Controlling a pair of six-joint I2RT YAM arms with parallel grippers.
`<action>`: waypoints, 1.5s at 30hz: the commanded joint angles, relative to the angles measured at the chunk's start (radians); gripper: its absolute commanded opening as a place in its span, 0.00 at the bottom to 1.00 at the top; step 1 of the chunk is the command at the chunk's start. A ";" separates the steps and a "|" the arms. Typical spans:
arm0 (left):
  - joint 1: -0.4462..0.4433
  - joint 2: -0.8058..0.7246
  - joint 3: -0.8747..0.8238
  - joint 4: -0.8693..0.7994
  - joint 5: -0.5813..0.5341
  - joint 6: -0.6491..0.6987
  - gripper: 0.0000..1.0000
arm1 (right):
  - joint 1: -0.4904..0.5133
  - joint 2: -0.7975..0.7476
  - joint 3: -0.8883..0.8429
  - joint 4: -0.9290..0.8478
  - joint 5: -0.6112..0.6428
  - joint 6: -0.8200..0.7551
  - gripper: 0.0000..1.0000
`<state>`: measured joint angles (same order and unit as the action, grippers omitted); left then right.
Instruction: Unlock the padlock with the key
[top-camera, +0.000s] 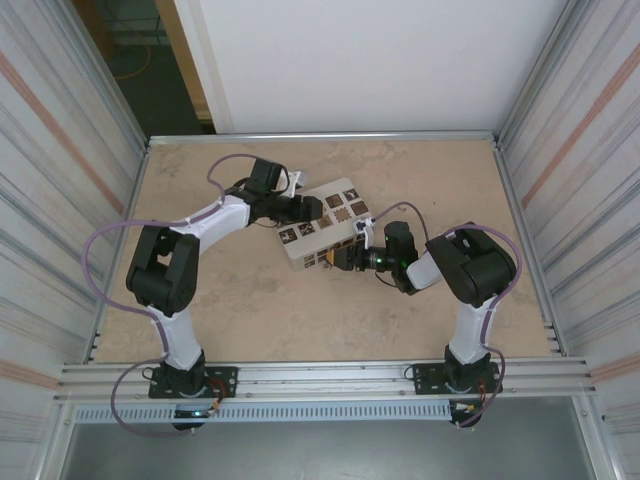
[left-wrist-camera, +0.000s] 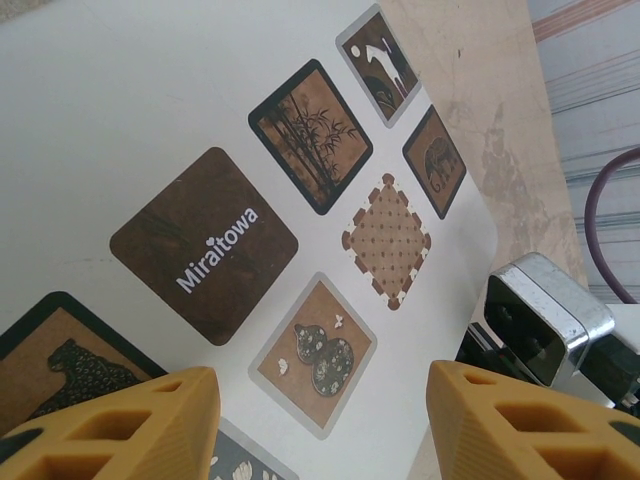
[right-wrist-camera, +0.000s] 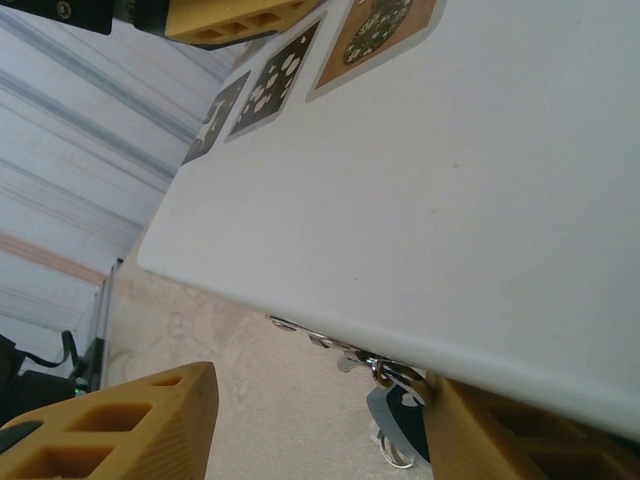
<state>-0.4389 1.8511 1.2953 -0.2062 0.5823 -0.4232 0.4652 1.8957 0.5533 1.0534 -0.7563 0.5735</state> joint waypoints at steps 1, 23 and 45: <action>-0.024 0.003 -0.040 -0.073 0.013 -0.017 0.57 | 0.006 -0.011 -0.001 0.085 -0.036 -0.016 0.52; -0.024 0.002 -0.040 -0.074 0.006 -0.016 0.57 | -0.010 -0.053 -0.033 -0.045 0.030 -0.098 0.23; -0.040 -0.033 -0.118 -0.028 -0.003 -0.047 0.57 | -0.055 -0.099 -0.091 0.050 0.143 0.032 0.00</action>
<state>-0.4610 1.8198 1.2327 -0.1352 0.5827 -0.4389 0.4236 1.8297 0.4725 1.0260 -0.6716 0.5430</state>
